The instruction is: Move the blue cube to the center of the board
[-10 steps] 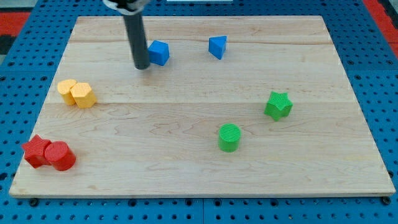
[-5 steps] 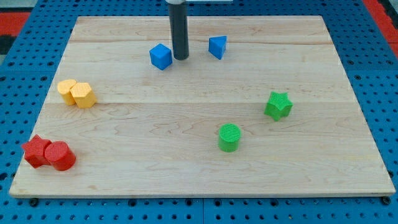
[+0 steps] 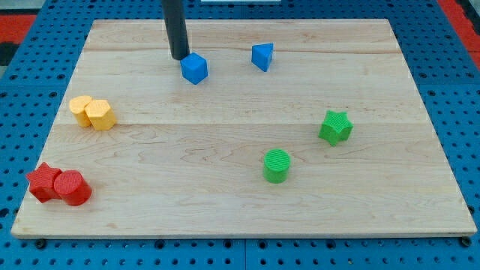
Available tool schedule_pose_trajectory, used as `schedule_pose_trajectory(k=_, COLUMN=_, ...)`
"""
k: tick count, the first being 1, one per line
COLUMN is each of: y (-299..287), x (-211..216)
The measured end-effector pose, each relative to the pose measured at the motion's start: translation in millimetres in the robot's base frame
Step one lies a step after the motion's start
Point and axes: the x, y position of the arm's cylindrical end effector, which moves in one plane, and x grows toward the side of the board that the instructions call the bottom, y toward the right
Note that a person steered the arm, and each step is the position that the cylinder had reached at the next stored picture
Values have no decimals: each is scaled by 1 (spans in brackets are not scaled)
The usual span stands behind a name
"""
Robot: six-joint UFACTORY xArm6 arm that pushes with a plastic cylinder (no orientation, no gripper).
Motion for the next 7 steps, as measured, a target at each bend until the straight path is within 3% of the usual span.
schedule_pose_trajectory(k=2, y=50, x=66)
schedule_pose_trajectory(k=4, y=64, x=37)
schedule_pose_trajectory(k=7, y=75, x=75)
